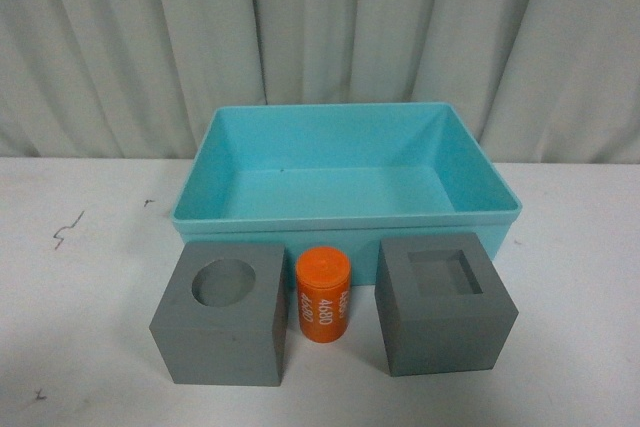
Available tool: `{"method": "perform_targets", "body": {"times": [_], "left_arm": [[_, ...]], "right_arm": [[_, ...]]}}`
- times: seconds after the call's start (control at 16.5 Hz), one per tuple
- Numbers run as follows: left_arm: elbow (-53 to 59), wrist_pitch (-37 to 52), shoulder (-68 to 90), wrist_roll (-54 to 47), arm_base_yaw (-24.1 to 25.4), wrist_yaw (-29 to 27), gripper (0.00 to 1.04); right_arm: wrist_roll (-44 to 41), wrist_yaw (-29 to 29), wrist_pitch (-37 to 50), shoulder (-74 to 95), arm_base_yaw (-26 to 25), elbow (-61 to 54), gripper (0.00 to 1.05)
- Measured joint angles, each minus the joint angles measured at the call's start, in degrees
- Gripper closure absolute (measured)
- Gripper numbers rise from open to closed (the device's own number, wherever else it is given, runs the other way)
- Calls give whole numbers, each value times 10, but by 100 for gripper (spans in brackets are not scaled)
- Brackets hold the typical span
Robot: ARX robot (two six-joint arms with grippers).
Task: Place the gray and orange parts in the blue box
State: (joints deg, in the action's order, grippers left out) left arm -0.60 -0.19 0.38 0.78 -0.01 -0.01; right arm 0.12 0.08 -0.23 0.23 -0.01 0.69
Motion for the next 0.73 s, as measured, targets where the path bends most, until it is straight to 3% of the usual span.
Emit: {"method": "perform_targets", "body": {"times": [0.73], "left_arm": [[0, 0, 0, 0, 0, 0, 7]], "right_arm": [[0, 0, 0, 0, 0, 0, 6]]}}
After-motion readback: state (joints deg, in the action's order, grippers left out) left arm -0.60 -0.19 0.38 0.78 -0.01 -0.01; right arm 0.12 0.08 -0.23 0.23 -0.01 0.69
